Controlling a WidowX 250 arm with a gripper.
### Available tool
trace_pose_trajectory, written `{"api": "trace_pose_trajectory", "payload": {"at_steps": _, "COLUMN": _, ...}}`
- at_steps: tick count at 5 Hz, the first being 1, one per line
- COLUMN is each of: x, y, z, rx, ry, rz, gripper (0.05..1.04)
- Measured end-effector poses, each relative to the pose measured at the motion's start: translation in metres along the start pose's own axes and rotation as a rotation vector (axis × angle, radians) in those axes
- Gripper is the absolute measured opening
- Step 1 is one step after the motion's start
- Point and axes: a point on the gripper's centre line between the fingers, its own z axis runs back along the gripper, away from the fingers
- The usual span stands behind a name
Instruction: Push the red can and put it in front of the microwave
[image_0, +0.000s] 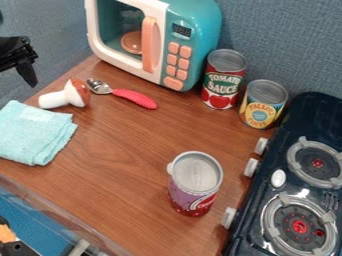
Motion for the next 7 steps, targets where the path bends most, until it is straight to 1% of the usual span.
{"api": "trace_pose_trajectory", "payload": {"at_steps": 1, "x": -0.006, "y": 0.0, "z": -0.004, "rx": -0.001, "ry": 0.022, "rz": -0.002, "gripper": 1.0}}
{"api": "trace_pose_trajectory", "payload": {"at_steps": 2, "x": -0.021, "y": -0.015, "z": 0.0, "rx": -0.027, "ry": 0.017, "rz": -0.08, "gripper": 1.0}}
{"api": "trace_pose_trajectory", "payload": {"at_steps": 3, "x": -0.042, "y": -0.027, "z": 0.003, "rx": -0.042, "ry": 0.032, "rz": -0.142, "gripper": 1.0}}
{"api": "trace_pose_trajectory", "payload": {"at_steps": 4, "x": -0.07, "y": -0.056, "z": 0.014, "rx": -0.063, "ry": 0.032, "rz": -0.165, "gripper": 1.0}}
{"api": "trace_pose_trajectory", "payload": {"at_steps": 5, "x": -0.105, "y": -0.091, "z": 0.023, "rx": -0.082, "ry": 0.075, "rz": -0.189, "gripper": 1.0}}
{"api": "trace_pose_trajectory", "payload": {"at_steps": 6, "x": -0.145, "y": -0.122, "z": 0.028, "rx": -0.05, "ry": 0.104, "rz": -0.201, "gripper": 0.999}}
{"api": "trace_pose_trajectory", "payload": {"at_steps": 7, "x": -0.178, "y": -0.152, "z": 0.025, "rx": 0.02, "ry": 0.169, "rz": -0.194, "gripper": 0.999}}
